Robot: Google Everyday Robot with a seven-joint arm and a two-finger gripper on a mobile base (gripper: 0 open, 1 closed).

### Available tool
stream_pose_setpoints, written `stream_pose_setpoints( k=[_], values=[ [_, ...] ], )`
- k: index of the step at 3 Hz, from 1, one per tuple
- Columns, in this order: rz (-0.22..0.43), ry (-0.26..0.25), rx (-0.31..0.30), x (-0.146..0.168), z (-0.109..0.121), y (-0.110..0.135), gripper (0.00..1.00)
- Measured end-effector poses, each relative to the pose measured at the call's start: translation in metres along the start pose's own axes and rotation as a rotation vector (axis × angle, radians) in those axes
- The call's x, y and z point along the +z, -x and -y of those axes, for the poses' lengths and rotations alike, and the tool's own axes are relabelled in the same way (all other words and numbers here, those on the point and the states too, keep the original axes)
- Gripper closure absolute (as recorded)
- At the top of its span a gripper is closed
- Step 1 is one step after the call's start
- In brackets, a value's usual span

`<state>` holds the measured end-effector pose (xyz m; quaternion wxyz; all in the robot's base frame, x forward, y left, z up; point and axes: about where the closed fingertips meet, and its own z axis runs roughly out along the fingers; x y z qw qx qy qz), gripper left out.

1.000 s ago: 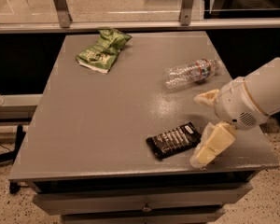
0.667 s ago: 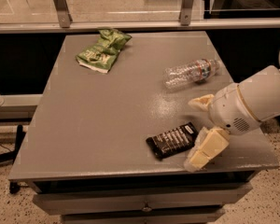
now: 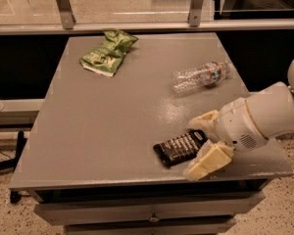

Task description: Move rxbar chocolate near green jalapeno chip bag

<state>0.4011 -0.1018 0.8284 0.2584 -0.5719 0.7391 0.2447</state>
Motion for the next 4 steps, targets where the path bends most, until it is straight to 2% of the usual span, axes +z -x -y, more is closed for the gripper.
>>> stream_pose_setpoints(
  k=[3, 4],
  values=[
    [0.043, -0.008, 0.002, -0.015, -0.011, 0.01, 0.92],
    [0.048, -0.014, 0.006, -0.023, -0.015, 0.012, 1.0]
  ],
)
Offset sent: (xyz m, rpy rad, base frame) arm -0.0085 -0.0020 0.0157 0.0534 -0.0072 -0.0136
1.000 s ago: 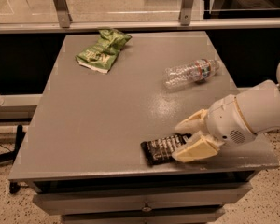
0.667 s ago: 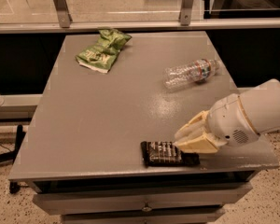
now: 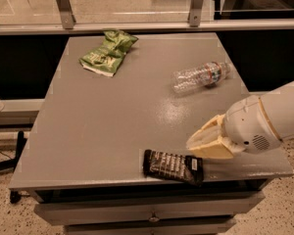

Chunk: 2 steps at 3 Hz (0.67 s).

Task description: Move rxbar chocolate near green jalapeno chip bag

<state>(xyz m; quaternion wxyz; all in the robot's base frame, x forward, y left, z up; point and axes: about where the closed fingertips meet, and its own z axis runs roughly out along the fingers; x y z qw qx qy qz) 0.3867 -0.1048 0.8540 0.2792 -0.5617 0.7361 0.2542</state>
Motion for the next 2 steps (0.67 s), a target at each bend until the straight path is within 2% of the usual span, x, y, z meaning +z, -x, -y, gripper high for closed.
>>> stream_pose_setpoints(
  k=[1, 2],
  values=[
    [-0.003, 0.008, 0.007, -0.005, -0.002, 0.003, 0.82],
    [0.001, 0.019, 0.033, -0.005, -0.013, 0.005, 0.58]
  ],
)
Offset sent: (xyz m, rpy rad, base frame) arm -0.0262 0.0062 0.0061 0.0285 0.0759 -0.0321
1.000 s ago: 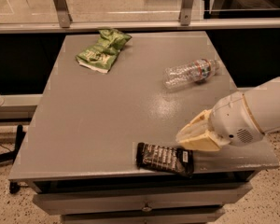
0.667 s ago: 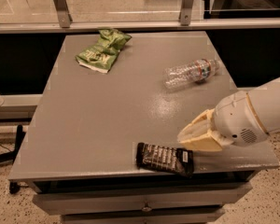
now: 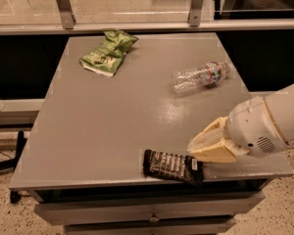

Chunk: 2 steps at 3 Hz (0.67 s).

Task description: Move rxbar chocolate near green jalapeno chip bag

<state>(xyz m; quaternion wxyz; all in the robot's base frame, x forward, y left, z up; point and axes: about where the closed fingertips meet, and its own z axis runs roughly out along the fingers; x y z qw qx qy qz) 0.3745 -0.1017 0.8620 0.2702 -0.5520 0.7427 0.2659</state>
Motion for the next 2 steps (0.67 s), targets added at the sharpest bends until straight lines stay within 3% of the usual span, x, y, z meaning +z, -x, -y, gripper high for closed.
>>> stream_pose_setpoints(
  k=[2],
  values=[
    [0.019, -0.005, -0.009, 0.018, -0.021, 0.008, 0.11]
  ],
)
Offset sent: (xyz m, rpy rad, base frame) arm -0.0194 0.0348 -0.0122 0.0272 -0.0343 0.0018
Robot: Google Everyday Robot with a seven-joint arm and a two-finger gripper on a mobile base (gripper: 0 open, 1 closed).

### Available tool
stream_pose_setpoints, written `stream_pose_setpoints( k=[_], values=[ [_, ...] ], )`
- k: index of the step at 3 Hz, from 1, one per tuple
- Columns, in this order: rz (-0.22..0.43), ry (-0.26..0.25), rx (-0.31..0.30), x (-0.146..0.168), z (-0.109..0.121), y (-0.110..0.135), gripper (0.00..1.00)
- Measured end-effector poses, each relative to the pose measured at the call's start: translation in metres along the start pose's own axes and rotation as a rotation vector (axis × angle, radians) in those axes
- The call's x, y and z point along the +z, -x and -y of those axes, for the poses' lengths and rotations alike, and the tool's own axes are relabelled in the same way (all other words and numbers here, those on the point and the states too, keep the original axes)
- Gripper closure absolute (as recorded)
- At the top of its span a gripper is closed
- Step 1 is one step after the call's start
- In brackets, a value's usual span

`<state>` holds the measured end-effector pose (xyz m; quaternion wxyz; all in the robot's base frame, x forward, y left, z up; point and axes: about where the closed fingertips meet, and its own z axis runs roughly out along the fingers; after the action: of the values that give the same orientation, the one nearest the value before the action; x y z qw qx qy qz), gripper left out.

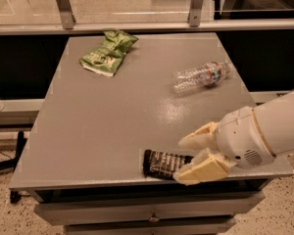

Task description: Move rxbar chocolate near green jalapeno chip bag

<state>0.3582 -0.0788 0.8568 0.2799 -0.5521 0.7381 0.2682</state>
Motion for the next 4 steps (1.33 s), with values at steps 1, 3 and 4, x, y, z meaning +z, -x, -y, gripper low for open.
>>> stream_pose_setpoints(
  k=[1, 3, 4],
  values=[
    [0.011, -0.014, -0.021, 0.007, 0.0, 0.003, 0.0],
    [0.019, -0.027, -0.042, 0.026, -0.004, -0.007, 0.0],
    [0.014, -0.025, -0.053, 0.035, -0.01, -0.011, 0.16]
  ],
)
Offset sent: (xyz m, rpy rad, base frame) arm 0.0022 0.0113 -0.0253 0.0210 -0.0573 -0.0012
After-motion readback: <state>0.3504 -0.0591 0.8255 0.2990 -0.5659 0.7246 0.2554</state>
